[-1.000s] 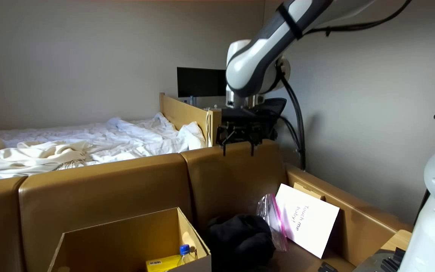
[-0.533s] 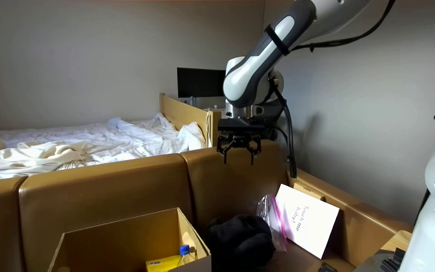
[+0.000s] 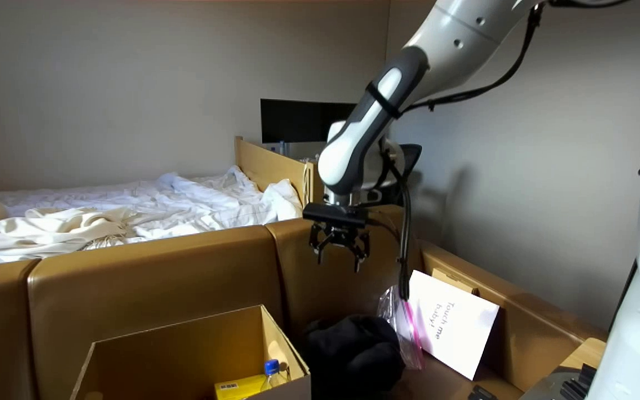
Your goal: Pick up the black cloth from the couch and put it in the box.
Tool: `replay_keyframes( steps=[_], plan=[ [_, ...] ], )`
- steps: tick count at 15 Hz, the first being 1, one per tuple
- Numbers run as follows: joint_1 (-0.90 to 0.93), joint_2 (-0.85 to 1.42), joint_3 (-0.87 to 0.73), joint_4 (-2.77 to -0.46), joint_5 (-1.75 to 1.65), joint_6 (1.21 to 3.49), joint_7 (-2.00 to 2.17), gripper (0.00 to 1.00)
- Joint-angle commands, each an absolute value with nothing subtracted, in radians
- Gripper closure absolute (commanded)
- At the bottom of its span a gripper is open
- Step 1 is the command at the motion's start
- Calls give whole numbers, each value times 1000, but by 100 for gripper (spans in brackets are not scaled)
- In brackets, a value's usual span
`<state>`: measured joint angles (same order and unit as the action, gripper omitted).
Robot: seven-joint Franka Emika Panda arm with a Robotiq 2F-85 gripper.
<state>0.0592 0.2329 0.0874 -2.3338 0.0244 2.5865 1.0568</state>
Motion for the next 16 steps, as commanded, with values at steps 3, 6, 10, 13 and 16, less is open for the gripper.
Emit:
replay_keyframes(
  steps=[3,6,10,13,16],
  plan=[
    [78,483,71,-2274,271,2886,1096,0],
    [23,617,181,-2202,443,2951,1025,0],
    [-91,739,338,-2152,595,2932,940,0],
    [-131,782,369,-2172,682,2906,916,0],
    [-66,778,290,-2191,727,2867,954,0]
  ],
)
